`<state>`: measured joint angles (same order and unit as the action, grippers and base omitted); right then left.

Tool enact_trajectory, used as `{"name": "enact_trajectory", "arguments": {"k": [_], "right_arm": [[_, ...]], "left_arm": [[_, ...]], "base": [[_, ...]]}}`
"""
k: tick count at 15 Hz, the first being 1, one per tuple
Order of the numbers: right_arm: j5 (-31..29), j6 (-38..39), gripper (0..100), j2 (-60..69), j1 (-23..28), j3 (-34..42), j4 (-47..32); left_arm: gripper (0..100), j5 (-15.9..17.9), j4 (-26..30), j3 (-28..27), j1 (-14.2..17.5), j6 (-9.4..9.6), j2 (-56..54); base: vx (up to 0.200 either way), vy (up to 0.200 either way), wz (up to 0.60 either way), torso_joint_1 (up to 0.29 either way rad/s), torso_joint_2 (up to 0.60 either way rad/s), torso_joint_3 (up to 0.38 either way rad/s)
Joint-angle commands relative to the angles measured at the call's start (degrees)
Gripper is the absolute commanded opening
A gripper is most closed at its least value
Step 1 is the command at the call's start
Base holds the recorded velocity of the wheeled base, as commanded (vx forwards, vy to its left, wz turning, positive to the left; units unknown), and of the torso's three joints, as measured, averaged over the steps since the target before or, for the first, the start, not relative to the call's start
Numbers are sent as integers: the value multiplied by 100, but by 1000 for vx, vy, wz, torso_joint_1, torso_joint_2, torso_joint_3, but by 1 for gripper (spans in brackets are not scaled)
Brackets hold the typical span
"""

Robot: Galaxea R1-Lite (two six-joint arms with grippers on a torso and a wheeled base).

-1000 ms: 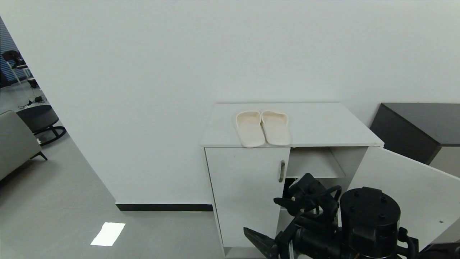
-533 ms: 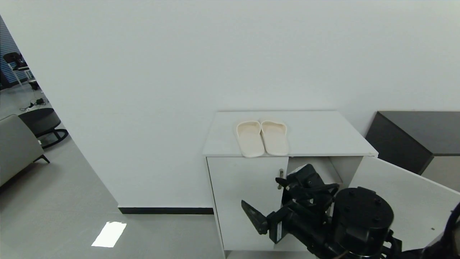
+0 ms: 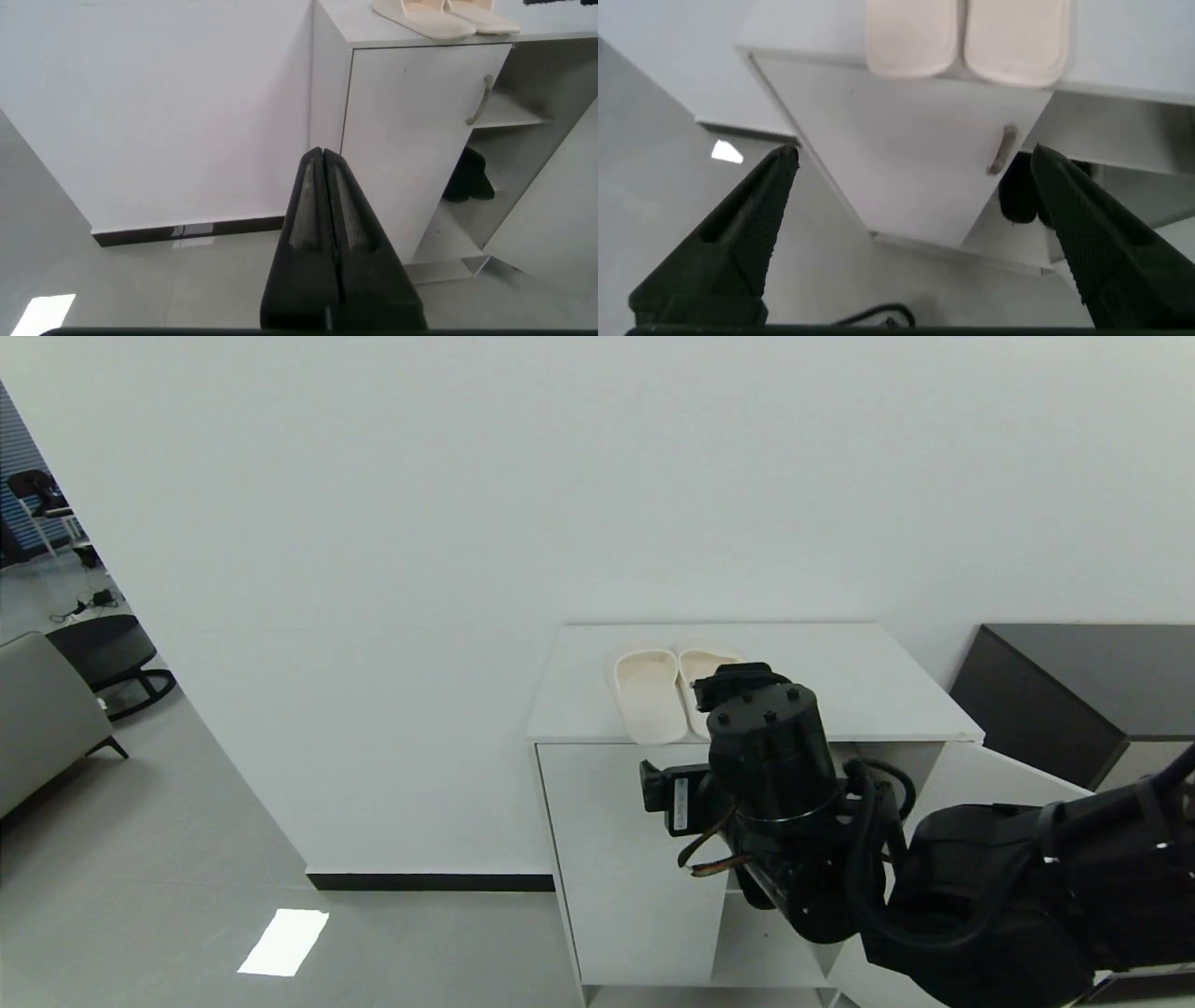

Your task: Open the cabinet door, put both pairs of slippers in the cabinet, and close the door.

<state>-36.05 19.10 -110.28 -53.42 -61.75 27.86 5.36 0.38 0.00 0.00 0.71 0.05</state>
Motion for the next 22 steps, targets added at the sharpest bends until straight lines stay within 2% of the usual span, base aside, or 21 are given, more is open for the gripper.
{"name": "enact_trajectory", "arguments": {"k": [1,4,5,7,9,17,22], "right_arm": [[-43,-12,100,-117,51,-110,45],[-34,-451,100,-266,262,251,836],[1,-812,100,-381,350,470,1407],[80,-1040,100,-477,438,602,1829],[159,-1040,100,-495,455,593,1837],[326,-1075,100,-706,622,514,1811],[344,-1075,100,-1198,631,-22,1688]], "left_arm": [[0,0,-3,0,0,0,4],[0,0,-3,0,0,8,4],[0,0,-3,0,0,0,4],[0,0,-3,0,0,8,4],[0,0,-3,0,0,8,4],[0,0,-3,0,0,52,4],[0,0,-3,0,0,44,4]], "base": [[0,0,0,0,0,0],[0,0,0,0,0,0],[0,0,0,0,0,0],[0,0,0,0,0,0],[0,0,0,0,0,0],[200,0,0,4,0,-1],[200,0,0,3,5,3]]}}
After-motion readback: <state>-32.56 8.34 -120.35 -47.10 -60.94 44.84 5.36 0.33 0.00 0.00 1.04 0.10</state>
